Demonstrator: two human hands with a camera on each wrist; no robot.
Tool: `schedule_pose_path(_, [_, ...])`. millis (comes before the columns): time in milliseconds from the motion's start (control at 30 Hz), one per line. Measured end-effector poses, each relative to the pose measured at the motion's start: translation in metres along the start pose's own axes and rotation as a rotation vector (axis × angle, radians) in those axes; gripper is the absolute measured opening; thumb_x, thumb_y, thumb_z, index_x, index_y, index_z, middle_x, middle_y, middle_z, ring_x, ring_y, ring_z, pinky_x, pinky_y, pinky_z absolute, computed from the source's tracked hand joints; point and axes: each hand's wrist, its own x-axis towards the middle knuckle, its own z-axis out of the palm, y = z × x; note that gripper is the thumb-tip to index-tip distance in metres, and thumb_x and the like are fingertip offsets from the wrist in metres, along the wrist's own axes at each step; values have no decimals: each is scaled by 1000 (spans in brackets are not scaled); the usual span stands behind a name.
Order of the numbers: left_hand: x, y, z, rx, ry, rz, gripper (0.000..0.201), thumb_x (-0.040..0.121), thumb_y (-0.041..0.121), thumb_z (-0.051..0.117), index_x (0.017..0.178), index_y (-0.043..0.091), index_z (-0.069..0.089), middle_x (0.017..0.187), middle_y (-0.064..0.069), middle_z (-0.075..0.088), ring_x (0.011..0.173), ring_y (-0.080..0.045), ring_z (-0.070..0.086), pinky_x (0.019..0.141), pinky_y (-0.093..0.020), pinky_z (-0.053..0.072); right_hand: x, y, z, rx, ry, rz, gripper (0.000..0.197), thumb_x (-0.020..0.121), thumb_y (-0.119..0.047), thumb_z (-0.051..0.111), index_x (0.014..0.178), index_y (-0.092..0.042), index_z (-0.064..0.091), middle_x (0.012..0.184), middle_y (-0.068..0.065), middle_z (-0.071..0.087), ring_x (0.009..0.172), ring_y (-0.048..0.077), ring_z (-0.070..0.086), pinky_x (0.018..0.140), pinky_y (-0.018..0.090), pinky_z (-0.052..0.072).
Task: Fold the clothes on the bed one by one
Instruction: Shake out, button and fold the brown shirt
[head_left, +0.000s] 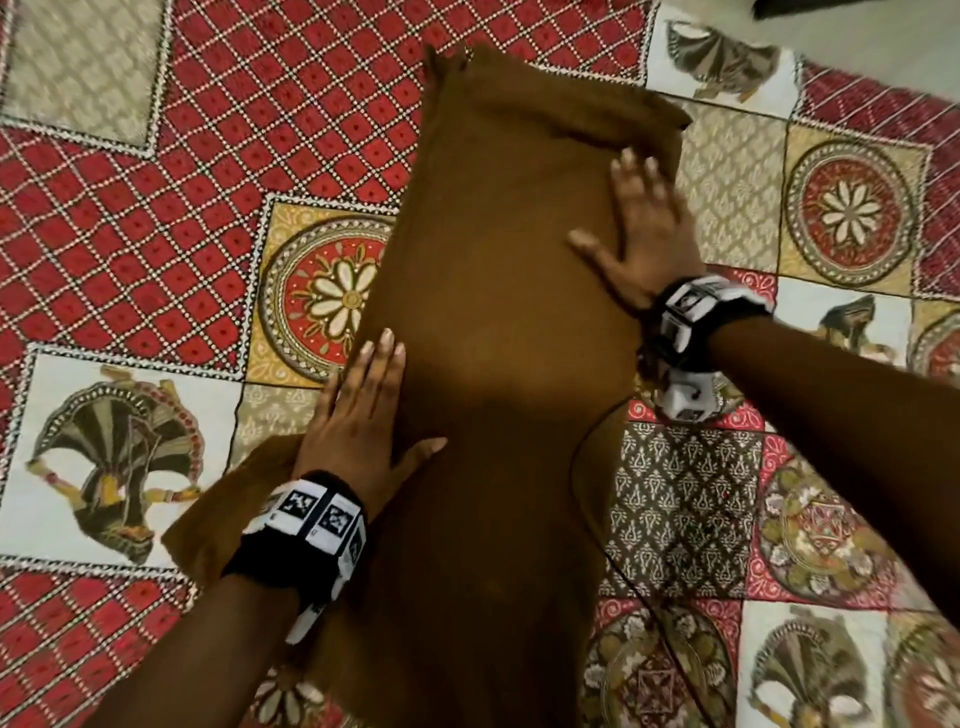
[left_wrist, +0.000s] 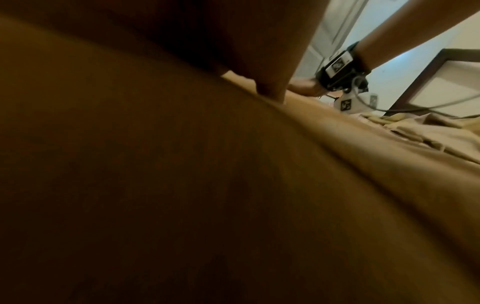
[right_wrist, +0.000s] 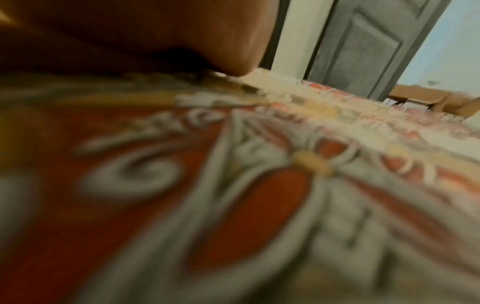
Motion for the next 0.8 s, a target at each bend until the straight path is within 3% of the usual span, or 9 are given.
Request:
schedule_pose_path(100, [-18,18,-14,-24,119,51,73,96,56,47,154,15,30,165,-9,18,152,-26,15,121,-45,17,4,28,-9,81,62,212,96,94,-79,25,161,-11,14,168,13,14,154,35,16,124,52,15])
schedule_pose_path(200, [-73,53,-14,-393,232,102,34,94,44,53,124,29,59,127,4,60,114,-17,58,96,-36,50,-17,30,-28,238,171,231,89,97,-66,41,157,-2,24,163,21,25,151,36,23,123,48,21])
schedule_pose_path(300, [-131,76,15,-626,105,-44,16,93,48,51,102,39,59,98,20,62,88,1,60,75,-21,51,-67,-1,-39,244,112,95,64,98,-47,52,148,-8,42,147,19,47,136,36,41,115,45,33])
schedule_pose_path(400, [-178,73,52,-714,51,-298,3,87,42,58,85,43,61,82,26,63,81,7,61,67,-12,45,-143,-47,-38,192,-88,-162,40,101,-35,48,124,-6,62,126,21,57,114,39,54,98,50,47])
schedule_pose_path(500, [-223,60,81,-644,-25,-476,25,85,20,67,77,42,58,71,24,61,68,15,57,59,-5,37,-229,-82,-32,333,-264,-307,26,101,-30,43,94,-19,66,94,0,63,84,25,62,72,40,52])
schedule_pose_path(567, [-245,62,86,-653,-12,-541,26,83,13,67,77,37,59,76,16,64,66,18,54,60,-2,35,-290,-94,-18,373,-345,-469,22,95,-25,48,101,-19,68,97,1,66,82,25,66,68,35,55])
schedule_pose_path(633, [-263,71,86,-739,51,-642,27,85,6,70,83,31,59,74,4,63,64,15,55,61,-3,36,-351,-91,7,372,-411,-621,36,85,-24,46,111,-14,68,109,10,66,85,30,70,66,35,59])
schedule_pose_path(733, [-272,81,80,-927,169,-885,28,81,0,76,79,19,56,62,0,53,50,3,52,64,-17,44,-406,-85,26,426,-387,-452,39,80,-11,59,118,-13,67,118,14,63,94,35,68,75,43,61])
schedule_pose_path(800, [-265,73,74,-1021,286,-1039,27,71,-4,80,79,9,58,60,-1,48,48,1,49,72,-28,47,-421,-83,30,454,-361,-383,59,72,0,71,128,-18,64,126,10,57,97,37,63,82,45,57])
